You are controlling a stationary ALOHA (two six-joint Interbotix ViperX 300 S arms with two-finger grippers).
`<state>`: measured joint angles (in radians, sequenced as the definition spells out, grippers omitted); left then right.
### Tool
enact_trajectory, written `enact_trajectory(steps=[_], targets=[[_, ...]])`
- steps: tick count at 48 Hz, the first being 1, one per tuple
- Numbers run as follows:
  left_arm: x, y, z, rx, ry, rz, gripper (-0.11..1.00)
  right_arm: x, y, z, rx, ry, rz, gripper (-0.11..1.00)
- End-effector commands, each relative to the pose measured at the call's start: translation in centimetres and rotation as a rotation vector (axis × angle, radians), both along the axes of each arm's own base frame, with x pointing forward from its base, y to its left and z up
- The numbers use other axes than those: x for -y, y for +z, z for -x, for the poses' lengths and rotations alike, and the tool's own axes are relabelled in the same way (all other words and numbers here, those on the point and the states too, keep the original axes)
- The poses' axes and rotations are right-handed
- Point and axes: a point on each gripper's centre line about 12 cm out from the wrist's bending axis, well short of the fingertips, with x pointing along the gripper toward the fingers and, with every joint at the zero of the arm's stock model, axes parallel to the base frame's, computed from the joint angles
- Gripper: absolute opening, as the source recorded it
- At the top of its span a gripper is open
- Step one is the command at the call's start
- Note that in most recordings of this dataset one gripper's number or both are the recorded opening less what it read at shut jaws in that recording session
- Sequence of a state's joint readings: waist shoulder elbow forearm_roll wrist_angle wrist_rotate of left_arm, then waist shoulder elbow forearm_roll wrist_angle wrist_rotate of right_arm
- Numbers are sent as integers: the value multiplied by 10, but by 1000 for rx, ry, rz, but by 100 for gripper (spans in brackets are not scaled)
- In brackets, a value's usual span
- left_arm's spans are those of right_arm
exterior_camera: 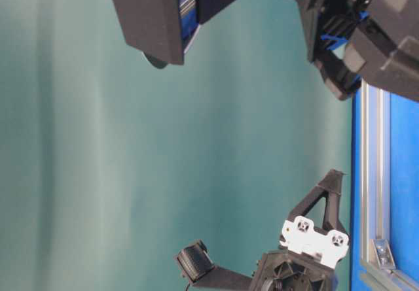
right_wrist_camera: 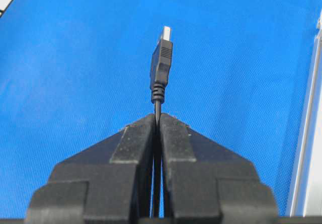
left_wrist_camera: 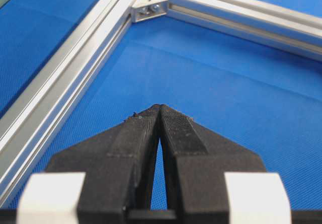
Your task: Insert the wire through the string loop located on the left side.
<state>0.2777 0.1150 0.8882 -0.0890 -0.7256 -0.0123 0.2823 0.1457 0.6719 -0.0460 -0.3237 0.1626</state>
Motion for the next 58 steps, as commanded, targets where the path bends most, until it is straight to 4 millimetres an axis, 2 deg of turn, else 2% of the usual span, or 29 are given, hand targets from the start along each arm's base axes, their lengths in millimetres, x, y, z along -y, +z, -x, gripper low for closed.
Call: enact_trajectory(steps=[1,17,26,41,50,58], targets=[[1,13,-2,40,-5,-12,0,-1,17,-2,43,2,-12,0],[1,14,-2,43,-5,-13,0,3,16,-3,42,-8,-9,0],[1,13,-2,40,-5,-12,0,24,11,-4,30,-57,-5,0],[3,14,-3,41,-11,-12,0,70,5,-6,11,-170,0,0],[3,14,-3,42,-12,-11,0,84,3,-6,5,-207,1,0],[5,13,-4,40,-17,-12,0,89,2,-6,4,-218,2,0]])
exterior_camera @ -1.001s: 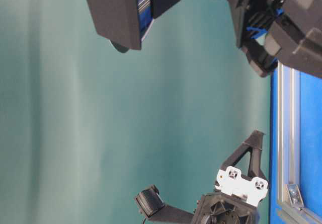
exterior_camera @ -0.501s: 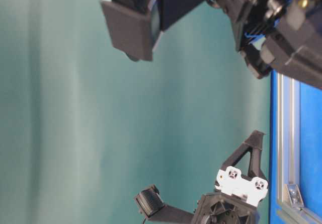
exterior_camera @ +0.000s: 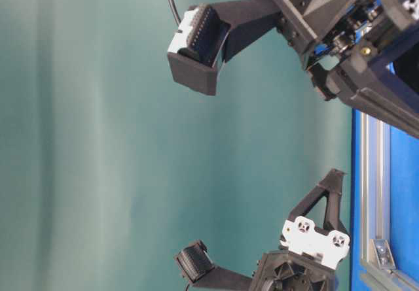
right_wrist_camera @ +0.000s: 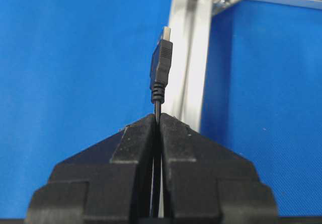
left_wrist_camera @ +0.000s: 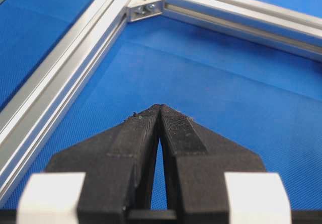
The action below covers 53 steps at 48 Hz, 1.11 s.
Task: Insert the wire through the string loop located on the left side.
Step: 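Carry the USB plug left toward the white zip-tie loop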
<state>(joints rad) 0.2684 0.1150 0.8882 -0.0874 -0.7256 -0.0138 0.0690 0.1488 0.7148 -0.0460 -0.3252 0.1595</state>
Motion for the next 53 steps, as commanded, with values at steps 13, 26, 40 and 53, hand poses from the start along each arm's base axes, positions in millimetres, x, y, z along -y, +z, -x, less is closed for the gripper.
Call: enact_trajectory(steps=[13,26,40,53], targets=[[2,14,-3,43,-7,-12,0,3,18,-4,69,-10,-7,0],[2,15,-3,46,-7,-13,0,2,21,-15,117,-11,-15,0],[2,14,-3,45,-7,-14,0,0,16,-38,125,-10,-16,0],[2,14,-3,46,-9,-13,0,-1,21,-53,150,-7,-14,0]])
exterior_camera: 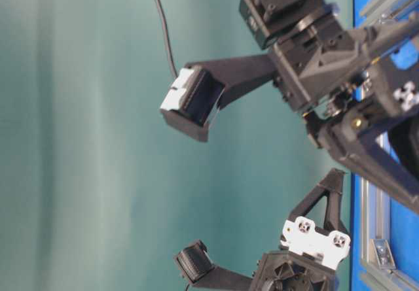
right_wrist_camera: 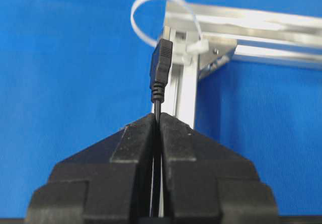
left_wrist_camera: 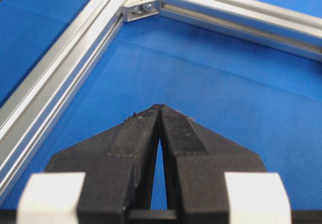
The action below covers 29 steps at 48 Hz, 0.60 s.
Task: Insert the wire through the string loop located on the left side.
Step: 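Carry the USB plug left toward the white zip-tie loop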
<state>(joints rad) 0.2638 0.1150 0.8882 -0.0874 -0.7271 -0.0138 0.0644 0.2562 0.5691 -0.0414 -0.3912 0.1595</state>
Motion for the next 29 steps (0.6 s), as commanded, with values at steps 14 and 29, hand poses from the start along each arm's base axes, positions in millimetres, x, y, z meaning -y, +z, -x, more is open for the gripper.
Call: enact_trajectory(steps=[14,29], targets=[[1,14,-2,43,-5,-12,0,0,14,-13,49,0,0,0],[1,14,-2,43,-5,-12,0,0,12,-12,43,0,0,0]])
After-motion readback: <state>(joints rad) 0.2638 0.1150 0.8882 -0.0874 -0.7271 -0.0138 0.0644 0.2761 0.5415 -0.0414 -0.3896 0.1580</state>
